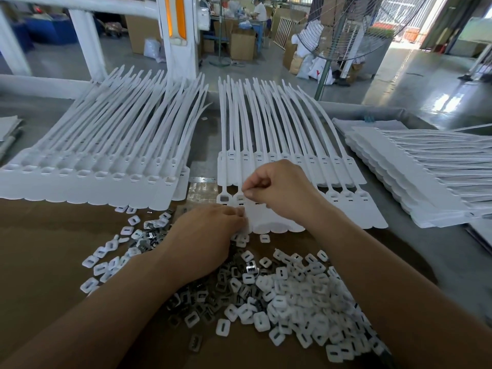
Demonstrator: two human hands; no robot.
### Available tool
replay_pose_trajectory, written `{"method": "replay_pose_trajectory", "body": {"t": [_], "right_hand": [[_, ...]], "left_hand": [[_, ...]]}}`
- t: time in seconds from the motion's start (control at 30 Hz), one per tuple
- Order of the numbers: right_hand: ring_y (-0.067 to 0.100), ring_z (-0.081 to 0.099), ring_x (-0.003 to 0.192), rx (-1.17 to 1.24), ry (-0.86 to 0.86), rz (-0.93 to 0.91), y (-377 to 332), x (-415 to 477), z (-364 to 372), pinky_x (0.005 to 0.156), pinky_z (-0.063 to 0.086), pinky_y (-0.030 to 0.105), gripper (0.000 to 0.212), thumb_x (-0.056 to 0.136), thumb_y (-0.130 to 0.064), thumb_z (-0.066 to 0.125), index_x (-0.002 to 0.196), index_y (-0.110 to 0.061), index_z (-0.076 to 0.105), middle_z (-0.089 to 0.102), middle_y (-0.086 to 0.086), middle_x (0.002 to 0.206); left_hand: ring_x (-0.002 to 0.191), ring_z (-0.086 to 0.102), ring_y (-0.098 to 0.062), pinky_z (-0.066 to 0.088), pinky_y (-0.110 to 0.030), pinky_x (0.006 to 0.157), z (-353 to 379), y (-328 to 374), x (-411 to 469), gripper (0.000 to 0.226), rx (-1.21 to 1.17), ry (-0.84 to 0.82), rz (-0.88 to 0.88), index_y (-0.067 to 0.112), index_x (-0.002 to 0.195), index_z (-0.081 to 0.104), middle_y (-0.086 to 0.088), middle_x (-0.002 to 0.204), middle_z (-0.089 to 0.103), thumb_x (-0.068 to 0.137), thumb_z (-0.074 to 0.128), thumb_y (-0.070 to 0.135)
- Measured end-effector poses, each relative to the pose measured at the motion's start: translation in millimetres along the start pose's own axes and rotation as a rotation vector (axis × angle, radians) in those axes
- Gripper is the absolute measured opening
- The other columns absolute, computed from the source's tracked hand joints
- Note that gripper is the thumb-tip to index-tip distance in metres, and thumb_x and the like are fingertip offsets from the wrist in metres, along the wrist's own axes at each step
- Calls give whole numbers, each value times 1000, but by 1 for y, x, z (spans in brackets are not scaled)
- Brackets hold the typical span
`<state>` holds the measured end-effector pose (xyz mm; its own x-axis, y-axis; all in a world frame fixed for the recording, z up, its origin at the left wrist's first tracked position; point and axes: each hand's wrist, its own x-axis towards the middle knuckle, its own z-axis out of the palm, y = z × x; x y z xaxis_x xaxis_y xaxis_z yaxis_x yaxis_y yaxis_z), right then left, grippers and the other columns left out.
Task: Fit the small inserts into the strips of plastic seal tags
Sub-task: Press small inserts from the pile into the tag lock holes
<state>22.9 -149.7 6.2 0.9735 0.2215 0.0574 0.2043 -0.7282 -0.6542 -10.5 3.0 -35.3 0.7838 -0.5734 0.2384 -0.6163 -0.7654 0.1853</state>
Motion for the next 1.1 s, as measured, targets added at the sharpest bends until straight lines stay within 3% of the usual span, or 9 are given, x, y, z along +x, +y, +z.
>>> {"method": "replay_pose_trajectory", "body": {"t": [0.1, 0.27, 0.4, 0.57, 0.67, 0.77, 0.87, 1.03, 1.1], "right_hand": [[8, 61, 70, 2, 34, 63, 4, 13, 11, 69, 49, 19, 9, 85, -11, 62, 85, -16, 70, 63, -7, 69], [0, 53, 74, -31, -13, 110, 12, 25, 23, 58, 34, 8, 12, 84, -10, 63, 85, -19, 71, 61, -11, 76], [10, 59, 88, -80, -34, 108, 12, 27, 26, 63, 39, 15, 14, 82, -9, 64, 79, -21, 70, 70, -3, 90], [7, 55, 81, -131, -30, 96, 12, 29, 28, 58, 34, 11, 18, 82, -8, 63, 73, -22, 69, 69, -5, 89], [7, 54, 82, -98, 10, 115, 14, 28, 28, 62, 37, 16, 25, 80, -10, 67, 64, -28, 58, 61, -11, 78], [8, 53, 83, -82, 19, 104, 13, 27, 27, 69, 38, 20, 13, 79, -12, 69, 75, -22, 62, 54, -14, 74], [7, 53, 83, -65, -29, 88, 12, 25, 21, 73, 41, 21, 12, 80, -14, 70, 91, -15, 67, 55, -12, 78], [-1, 54, 71, -29, -104, 0, 6, 3, 7, 66, 43, 16, 5, 80, -22, 70, 84, -21, 67, 58, -15, 73], [-5, 55, 68, -45, -191, -48, 3, -11, 2, 63, 41, 12, 6, 79, -26, 71, 82, -28, 66, 60, -16, 73]], "left_hand": [[105, 59, -18, 48, -31, 86, -2, 0, -1, 48, -5, -6, 9, 16, 106, 68, 3, 116, 64, 68, 48, -5], [108, 55, -14, 47, -29, 89, 0, 0, -1, 49, 21, -12, 23, 20, 114, 63, 7, 120, 60, 72, 46, 0], [109, 54, -13, 45, -26, 89, 1, -1, 1, 48, 21, -3, 19, 20, 113, 63, 7, 121, 60, 73, 46, 1], [112, 51, -10, 47, -26, 88, 1, -1, -1, 50, 22, -21, 6, 22, 117, 61, 10, 125, 56, 74, 44, 3], [112, 51, -11, 48, -28, 88, 0, -1, -2, 50, 18, -26, 2, 23, 118, 59, 10, 125, 56, 75, 44, 3], [113, 51, -11, 47, -27, 88, 1, -1, -2, 50, 13, -24, -3, 22, 118, 60, 10, 125, 56, 75, 43, 3], [112, 51, -11, 46, -26, 87, 1, -1, -1, 50, 24, -23, 1, 22, 117, 60, 9, 124, 57, 74, 44, 2], [113, 51, -11, 43, -24, 87, 2, -1, -1, 48, 34, -25, 1, 22, 116, 61, 10, 125, 56, 75, 45, 2], [106, 53, -10, 42, -21, 79, 3, -1, -1, 47, 23, -22, -18, 26, 114, 60, 11, 120, 58, 76, 44, 4]]}}
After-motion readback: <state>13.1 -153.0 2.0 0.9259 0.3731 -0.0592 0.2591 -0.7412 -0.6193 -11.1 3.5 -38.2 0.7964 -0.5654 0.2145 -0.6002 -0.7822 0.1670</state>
